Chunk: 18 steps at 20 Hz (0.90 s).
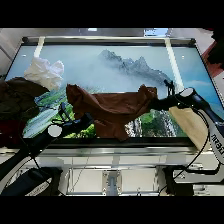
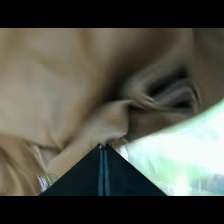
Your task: Fold the shirts.
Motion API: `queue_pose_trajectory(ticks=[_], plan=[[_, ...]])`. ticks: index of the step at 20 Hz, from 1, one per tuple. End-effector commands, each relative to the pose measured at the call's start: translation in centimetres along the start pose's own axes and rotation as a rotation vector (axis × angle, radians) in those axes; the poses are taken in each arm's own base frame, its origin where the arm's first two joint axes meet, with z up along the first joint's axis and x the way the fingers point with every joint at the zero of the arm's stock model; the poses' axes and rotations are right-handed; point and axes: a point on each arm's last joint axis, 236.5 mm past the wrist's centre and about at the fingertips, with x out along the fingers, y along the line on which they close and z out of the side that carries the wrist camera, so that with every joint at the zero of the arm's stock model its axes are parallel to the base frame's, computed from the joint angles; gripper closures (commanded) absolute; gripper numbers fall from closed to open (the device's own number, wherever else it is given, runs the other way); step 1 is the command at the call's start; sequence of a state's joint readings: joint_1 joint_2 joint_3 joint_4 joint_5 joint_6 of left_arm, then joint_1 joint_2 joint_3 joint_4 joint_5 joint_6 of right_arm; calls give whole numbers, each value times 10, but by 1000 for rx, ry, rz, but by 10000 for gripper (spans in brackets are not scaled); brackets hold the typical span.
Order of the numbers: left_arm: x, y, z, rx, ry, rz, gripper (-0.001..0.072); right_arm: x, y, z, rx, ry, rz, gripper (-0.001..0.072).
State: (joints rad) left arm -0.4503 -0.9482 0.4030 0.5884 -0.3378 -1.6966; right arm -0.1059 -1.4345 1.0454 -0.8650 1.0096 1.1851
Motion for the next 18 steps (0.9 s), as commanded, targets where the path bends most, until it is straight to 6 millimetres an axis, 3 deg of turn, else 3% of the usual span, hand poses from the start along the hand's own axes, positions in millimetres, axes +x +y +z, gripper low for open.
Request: queue_pose_trajectory(ticks=[1, 4, 7, 10, 13, 14, 15, 16, 18], plan=[[0, 1, 2, 24, -6, 5, 694, -43, 31, 77, -84, -226, 12, 685], [0, 1, 1, 22, -5, 5, 694, -80, 43, 144, -93, -468, 2, 686], [0, 0, -2, 9, 9, 4, 694, -88, 38, 179, -69, -562, -13, 687], [-1, -3, -11, 13, 52, 1, 694, -60, 20, 190, 7, -554, -7, 687], [-1, -4, -7, 13, 35, -1, 694, -14, 4, 189, 90, -516, 14, 678], [-1, -4, -5, 13, 27, -3, 694, -5, 1, 188, 99, -511, 15, 581], [-1, -4, -4, 13, 22, -3, 694, -6, -3, 192, 103, -527, 5, 368], [-1, -4, -4, 14, 22, -3, 694, -14, -9, 198, 106, -558, -10, 323], [-1, -4, -4, 15, 22, -3, 694, -39, -37, 205, 123, -601, -57, 325]])
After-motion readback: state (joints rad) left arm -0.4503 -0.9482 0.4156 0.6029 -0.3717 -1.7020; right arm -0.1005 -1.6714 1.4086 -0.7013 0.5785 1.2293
